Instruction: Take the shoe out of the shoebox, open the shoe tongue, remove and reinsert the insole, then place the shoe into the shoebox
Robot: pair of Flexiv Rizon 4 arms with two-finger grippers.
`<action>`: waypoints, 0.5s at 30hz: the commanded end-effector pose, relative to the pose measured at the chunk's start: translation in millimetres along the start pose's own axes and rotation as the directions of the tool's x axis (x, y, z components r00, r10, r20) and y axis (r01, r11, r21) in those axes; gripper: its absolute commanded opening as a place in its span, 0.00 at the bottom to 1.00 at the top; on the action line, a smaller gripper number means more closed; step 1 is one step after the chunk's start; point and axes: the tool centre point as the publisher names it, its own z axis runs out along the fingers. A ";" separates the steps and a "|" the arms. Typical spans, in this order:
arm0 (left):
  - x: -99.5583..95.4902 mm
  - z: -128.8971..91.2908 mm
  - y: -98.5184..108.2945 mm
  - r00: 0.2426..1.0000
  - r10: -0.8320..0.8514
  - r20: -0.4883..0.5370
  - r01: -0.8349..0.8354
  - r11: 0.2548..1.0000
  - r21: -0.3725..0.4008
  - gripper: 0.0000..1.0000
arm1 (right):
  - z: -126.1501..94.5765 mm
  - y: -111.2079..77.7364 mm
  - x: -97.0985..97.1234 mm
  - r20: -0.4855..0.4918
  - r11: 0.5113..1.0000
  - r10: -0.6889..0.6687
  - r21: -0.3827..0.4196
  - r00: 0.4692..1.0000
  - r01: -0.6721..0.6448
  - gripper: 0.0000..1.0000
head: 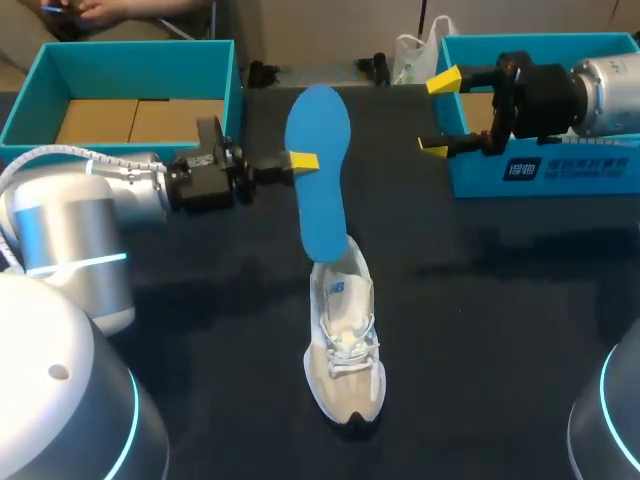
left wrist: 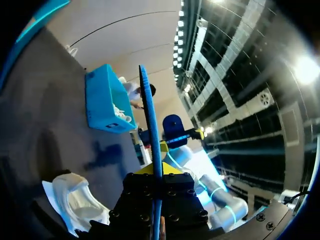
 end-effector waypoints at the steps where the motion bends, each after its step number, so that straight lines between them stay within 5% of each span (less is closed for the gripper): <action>1: -2.3 14.0 1.0 0.999 -0.033 0.019 0.033 0.999 0.013 0.00 | 0.9 -0.1 -0.1 0.001 1.000 0.000 -0.001 1.000 0.000 1.00; 6: -6.7 19.0 1.1 0.999 -0.044 0.030 0.043 0.999 0.022 0.00 | 0.0 0.0 1.3 0.048 1.000 -0.007 -0.004 0.999 0.007 1.00; 15: -17.6 25.3 -9.5 0.990 -0.137 0.027 0.135 0.989 0.062 0.00 | 3.3 4.6 29.2 0.357 0.999 -0.038 0.039 0.933 0.026 1.00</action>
